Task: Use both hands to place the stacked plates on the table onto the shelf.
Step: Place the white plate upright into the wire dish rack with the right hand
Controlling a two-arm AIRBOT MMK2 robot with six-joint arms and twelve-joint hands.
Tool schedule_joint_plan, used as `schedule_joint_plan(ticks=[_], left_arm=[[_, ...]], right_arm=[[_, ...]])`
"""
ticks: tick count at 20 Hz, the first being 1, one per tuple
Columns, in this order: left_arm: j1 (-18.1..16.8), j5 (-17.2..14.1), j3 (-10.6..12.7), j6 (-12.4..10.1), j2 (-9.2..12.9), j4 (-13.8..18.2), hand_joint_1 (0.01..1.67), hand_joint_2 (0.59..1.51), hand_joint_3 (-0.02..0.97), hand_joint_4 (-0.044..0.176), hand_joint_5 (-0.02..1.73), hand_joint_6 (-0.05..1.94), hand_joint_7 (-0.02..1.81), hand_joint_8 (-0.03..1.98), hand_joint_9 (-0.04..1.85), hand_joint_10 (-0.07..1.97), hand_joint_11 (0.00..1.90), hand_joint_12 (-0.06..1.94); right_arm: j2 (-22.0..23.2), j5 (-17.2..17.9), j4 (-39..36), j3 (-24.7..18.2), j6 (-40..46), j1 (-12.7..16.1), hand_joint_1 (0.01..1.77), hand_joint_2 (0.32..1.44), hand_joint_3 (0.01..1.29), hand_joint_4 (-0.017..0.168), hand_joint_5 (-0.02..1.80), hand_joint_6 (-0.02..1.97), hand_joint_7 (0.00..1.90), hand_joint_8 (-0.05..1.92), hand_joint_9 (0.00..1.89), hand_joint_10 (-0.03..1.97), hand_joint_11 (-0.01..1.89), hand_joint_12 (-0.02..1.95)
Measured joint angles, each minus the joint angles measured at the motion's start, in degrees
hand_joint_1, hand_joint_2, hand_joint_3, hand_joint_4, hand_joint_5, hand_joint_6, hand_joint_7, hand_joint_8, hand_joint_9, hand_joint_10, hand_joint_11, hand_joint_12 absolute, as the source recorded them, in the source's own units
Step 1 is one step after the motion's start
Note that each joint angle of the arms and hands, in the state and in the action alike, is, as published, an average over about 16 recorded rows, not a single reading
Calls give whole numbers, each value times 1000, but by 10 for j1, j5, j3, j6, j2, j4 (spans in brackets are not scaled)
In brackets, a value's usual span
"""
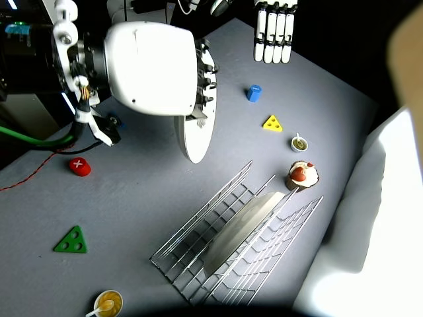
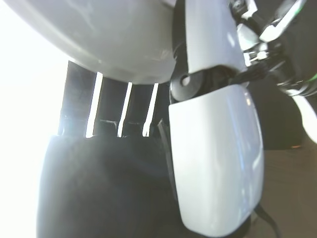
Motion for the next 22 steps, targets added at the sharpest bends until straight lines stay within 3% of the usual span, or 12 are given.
schedule_joint_plan(ticks=[11, 22], left_arm=[[-15, -1, -9, 0, 0, 22, 30, 932, -1, 0, 118, 13, 145, -1, 132, 8, 136, 8], [-51, 22, -33, 0, -1, 63, 34, 935, -1, 0, 101, 13, 135, -1, 130, 8, 126, 9]], right_arm=[[0, -29, 48, 73, 54, 43, 1471, 921, 15, -8, 952, 852, 1120, 495, 1161, 659, 1031, 1302], [0, -59, 110, 115, 47, 86, 1484, 926, 14, -9, 932, 880, 1114, 495, 1143, 667, 1015, 1311]])
